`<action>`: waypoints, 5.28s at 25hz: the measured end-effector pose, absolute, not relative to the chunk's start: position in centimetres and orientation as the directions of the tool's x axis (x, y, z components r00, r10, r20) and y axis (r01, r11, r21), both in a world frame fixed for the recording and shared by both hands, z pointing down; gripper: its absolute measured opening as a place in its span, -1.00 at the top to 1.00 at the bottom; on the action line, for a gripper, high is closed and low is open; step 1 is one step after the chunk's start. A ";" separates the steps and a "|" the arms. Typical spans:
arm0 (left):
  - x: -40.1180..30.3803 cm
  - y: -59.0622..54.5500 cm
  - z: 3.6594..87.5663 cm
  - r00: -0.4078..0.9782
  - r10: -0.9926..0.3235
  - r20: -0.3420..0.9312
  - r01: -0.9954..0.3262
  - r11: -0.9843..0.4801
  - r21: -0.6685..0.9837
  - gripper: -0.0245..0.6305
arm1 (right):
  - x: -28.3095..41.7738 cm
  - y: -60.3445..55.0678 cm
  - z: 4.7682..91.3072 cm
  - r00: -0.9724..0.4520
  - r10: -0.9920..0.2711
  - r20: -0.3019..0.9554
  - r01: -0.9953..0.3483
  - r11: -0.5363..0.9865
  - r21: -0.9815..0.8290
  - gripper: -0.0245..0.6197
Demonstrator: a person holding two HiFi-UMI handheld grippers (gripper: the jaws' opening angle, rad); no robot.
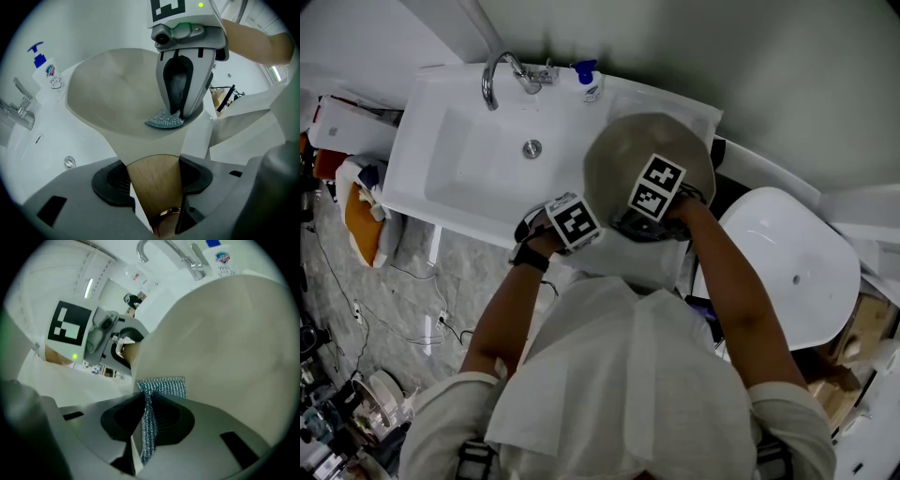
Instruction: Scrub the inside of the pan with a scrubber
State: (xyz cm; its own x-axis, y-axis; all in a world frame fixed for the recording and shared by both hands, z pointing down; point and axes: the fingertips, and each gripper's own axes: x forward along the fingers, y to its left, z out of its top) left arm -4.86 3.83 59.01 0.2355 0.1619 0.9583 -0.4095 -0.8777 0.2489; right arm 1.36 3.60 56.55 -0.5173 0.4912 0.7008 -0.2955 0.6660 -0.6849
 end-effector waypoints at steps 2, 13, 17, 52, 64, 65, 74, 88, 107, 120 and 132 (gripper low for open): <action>-4.9 3.9 59.0 0.234 0.162 0.959 -0.412 -0.877 0.249 0.12 | 0.1 2.3 57.0 -0.584 0.403 0.705 -0.320 0.683 -0.656 0.76; -4.0 3.2 59.1 0.283 0.138 0.949 -0.391 -0.887 0.245 0.12 | 7.3 3.1 58.9 -0.311 0.426 0.850 -0.250 0.826 -0.505 0.74; -3.9 3.3 59.0 0.288 0.138 0.948 -0.388 -0.888 0.248 0.12 | 8.3 1.7 56.7 -0.417 0.348 0.839 -0.378 0.773 -0.509 0.43; -3.7 3.5 59.1 0.325 0.162 0.932 -0.368 -0.886 0.283 0.12 | 8.3 -11.9 55.7 -0.482 -0.402 0.779 -0.852 0.422 -0.309 0.77; -3.7 3.7 59.0 0.330 0.170 0.928 -0.363 -0.885 0.291 0.12 | 4.5 -11.5 60.8 -0.186 -0.350 0.918 -0.922 0.385 -0.040 0.20; -3.7 3.6 59.0 0.329 0.170 0.929 -0.363 -0.885 0.291 0.12 | 4.4 -11.9 61.0 -0.168 -0.356 0.919 -0.902 0.431 0.002 0.21; -3.6 3.6 59.1 0.329 0.173 0.928 -0.365 -0.883 0.294 0.13 | 7.5 -14.1 61.3 -0.160 -0.363 0.918 -0.861 0.506 0.050 0.47; -3.5 3.4 59.2 0.329 0.169 0.929 -0.393 -0.870 0.298 0.13 | 15.5 -6.2 61.5 0.042 0.223 0.974 -0.792 0.601 -0.104 0.61; -3.5 3.1 59.3 0.324 0.165 0.932 -0.426 -0.854 0.299 0.13 | 14.5 1.9 59.5 0.203 0.561 0.803 -0.547 0.745 -0.382 0.62; -3.5 3.2 59.4 0.320 0.174 0.931 -0.416 -0.857 0.303 0.13 | 3.2 1.6 61.1 -0.327 0.487 0.810 -0.554 0.596 -0.582 0.63; -3.5 3.3 59.3 0.307 0.180 0.935 -0.418 -0.857 0.302 0.13 | -0.2 -9.3 61.1 -0.494 -0.058 0.867 -0.681 0.646 -0.345 0.66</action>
